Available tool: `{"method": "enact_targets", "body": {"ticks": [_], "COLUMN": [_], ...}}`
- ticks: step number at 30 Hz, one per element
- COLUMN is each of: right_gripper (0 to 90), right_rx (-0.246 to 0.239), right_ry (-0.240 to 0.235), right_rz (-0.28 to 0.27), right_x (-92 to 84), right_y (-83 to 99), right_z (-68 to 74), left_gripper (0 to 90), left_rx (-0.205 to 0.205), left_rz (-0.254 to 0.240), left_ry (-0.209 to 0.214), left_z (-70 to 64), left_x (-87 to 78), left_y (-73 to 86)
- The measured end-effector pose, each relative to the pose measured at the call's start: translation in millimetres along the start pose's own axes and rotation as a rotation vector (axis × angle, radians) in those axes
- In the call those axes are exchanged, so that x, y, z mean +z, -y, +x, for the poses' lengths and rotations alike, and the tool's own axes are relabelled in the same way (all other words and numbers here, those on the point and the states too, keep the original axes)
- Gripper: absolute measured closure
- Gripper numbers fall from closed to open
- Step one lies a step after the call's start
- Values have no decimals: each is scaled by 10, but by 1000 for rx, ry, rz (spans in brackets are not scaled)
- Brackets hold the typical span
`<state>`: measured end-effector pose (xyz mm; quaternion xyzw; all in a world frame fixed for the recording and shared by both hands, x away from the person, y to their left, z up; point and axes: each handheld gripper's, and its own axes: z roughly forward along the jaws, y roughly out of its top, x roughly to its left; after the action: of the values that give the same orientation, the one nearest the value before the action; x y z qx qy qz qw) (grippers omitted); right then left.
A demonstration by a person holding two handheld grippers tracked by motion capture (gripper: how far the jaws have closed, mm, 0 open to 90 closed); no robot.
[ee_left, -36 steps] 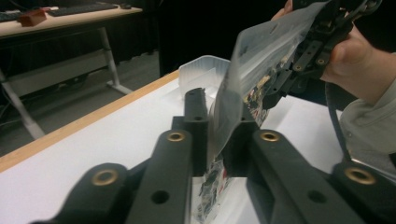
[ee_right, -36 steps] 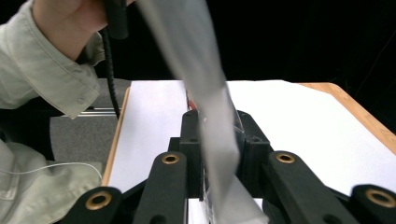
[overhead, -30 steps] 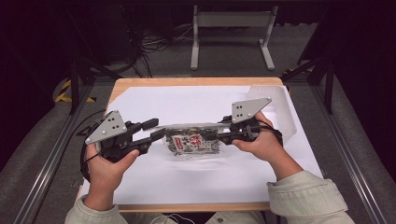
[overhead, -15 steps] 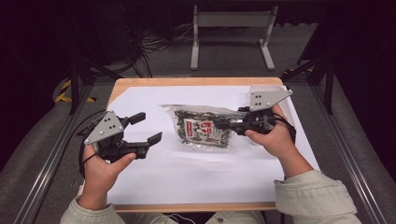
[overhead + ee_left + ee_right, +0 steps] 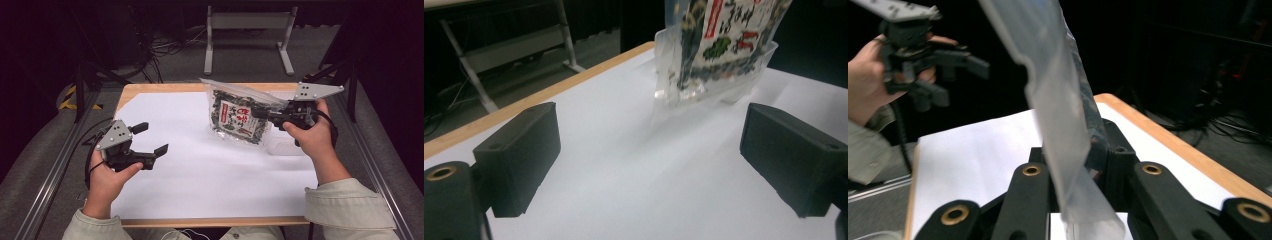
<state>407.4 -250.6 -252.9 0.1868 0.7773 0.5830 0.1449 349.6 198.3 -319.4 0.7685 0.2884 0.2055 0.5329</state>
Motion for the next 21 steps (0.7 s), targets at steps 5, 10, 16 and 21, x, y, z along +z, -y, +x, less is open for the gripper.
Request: {"method": "enact_targets", "body": {"ticks": [5,10,16,21], "right_gripper": [762,762,762,762], "right_rx": [27,58,82,103], "right_ry": [60,105,150,200], "right_rz": [-13,-32,-46,-53], "right_x": [-108,-205,-311,-399], "right_y": [-13,-31,-53,-61], "right_z": [-159,-316,-470,-604], "left_gripper": [90,76,63,55], "left_rx": [-13,-37,-54,-65], "left_rz": [18,19,28,33], "left_ry": [-4,3,11,20], "left_z": [56,93,125,146], "left_x": [20,28,32,34], "left_y": [53,87,111,132]}}
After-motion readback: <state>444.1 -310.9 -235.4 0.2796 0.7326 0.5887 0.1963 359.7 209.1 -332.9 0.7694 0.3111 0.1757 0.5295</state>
